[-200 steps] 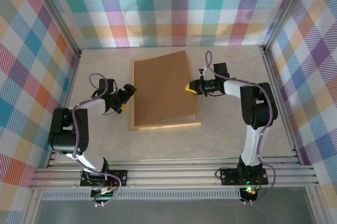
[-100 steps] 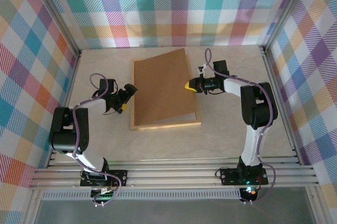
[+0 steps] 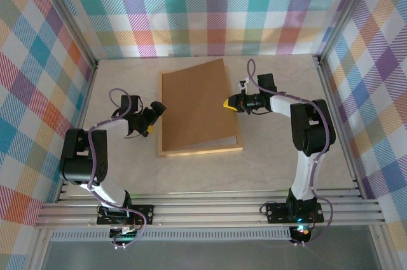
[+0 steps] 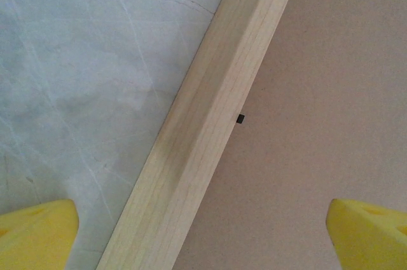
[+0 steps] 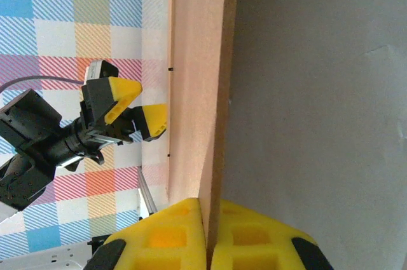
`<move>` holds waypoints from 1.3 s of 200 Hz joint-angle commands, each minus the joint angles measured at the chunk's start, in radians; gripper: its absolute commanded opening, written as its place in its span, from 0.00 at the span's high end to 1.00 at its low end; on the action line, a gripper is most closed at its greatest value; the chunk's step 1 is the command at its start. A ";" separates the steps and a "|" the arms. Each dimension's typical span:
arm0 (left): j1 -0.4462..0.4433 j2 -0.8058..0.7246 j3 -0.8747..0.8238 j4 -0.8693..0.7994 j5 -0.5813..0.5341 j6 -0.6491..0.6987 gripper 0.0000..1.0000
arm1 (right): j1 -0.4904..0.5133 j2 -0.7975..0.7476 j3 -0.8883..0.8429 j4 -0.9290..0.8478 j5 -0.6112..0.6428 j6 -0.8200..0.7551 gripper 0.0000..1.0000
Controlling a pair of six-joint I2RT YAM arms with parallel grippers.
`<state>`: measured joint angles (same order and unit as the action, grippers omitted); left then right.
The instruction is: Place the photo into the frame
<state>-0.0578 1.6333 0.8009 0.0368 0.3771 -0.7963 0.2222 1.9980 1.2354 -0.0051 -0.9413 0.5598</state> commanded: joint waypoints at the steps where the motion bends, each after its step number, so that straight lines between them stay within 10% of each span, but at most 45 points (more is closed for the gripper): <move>1: -0.011 0.012 0.009 0.004 0.008 0.001 0.00 | 0.013 -0.052 -0.014 0.052 0.077 -0.069 1.00; 260: -0.018 0.014 0.041 -0.014 0.015 0.006 0.00 | -0.015 -0.059 0.035 -0.073 0.023 -0.072 1.00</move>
<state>-0.0586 1.6505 0.8165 0.0292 0.3775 -0.7952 0.2104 1.9556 1.2900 -0.1020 -0.9272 0.5137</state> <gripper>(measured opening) 0.997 0.071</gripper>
